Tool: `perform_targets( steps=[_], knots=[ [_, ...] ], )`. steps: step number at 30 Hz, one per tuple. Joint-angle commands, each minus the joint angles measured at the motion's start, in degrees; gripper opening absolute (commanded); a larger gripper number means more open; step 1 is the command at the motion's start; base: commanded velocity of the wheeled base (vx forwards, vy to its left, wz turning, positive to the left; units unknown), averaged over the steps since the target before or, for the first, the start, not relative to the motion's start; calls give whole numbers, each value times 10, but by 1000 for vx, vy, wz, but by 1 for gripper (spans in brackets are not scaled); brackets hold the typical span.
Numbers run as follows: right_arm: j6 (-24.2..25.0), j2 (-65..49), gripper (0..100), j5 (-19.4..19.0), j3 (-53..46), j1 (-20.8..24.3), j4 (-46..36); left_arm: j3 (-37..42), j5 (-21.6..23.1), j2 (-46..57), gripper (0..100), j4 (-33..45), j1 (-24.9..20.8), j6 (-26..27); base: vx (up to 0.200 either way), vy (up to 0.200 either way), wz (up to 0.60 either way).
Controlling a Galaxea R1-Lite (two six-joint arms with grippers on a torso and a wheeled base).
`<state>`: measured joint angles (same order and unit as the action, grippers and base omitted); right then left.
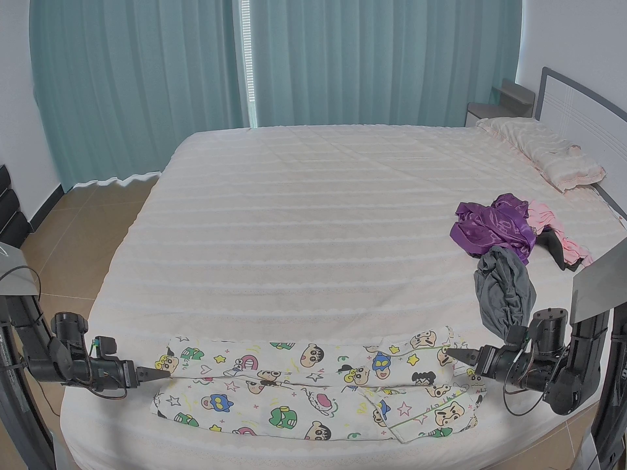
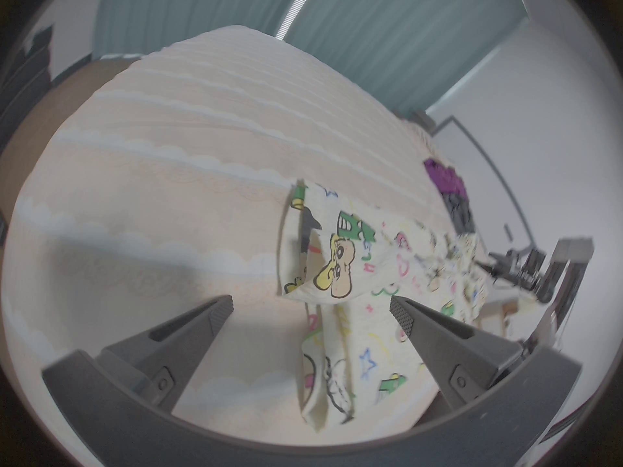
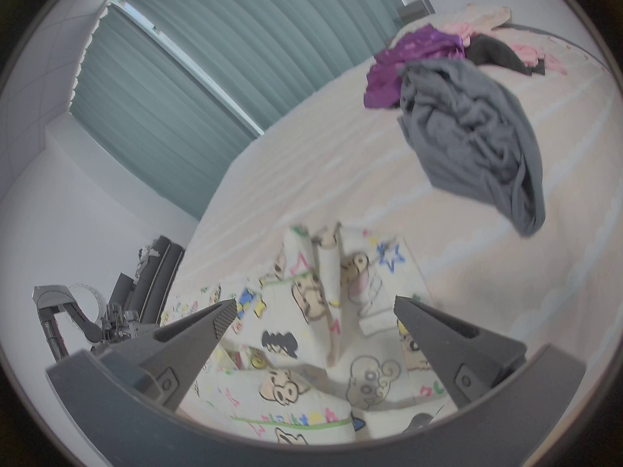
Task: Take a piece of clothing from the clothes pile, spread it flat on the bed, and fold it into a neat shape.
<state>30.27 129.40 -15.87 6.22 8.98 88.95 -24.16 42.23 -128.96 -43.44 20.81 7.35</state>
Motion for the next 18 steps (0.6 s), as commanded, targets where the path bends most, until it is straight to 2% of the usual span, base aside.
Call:
perform_targets(
  steps=[1,4,8,9,10,14,18],
  knots=[
    [1,-122,100,-1,13,2,-7,38,76,100,100,0,70,-181,0,0,0],
    [3,-137,100,3,56,49,-56,53,77,157,100,0,65,-292,0,0,0],
    [9,-144,100,32,136,115,-150,61,78,221,100,0,31,-464,0,0,0],
    [13,-142,100,37,149,125,-166,61,77,227,100,0,27,-488,0,0,0],
    [31,-136,100,44,176,151,-203,61,78,238,100,-1,18,-538,0,0,0],
    [96,-93,100,49,255,189,-269,61,77,252,100,-8,-2,-591,0,0,0],
    [109,-34,100,51,317,195,-312,61,77,264,100,-10,-9,-622,0,0,0]
  ],
)
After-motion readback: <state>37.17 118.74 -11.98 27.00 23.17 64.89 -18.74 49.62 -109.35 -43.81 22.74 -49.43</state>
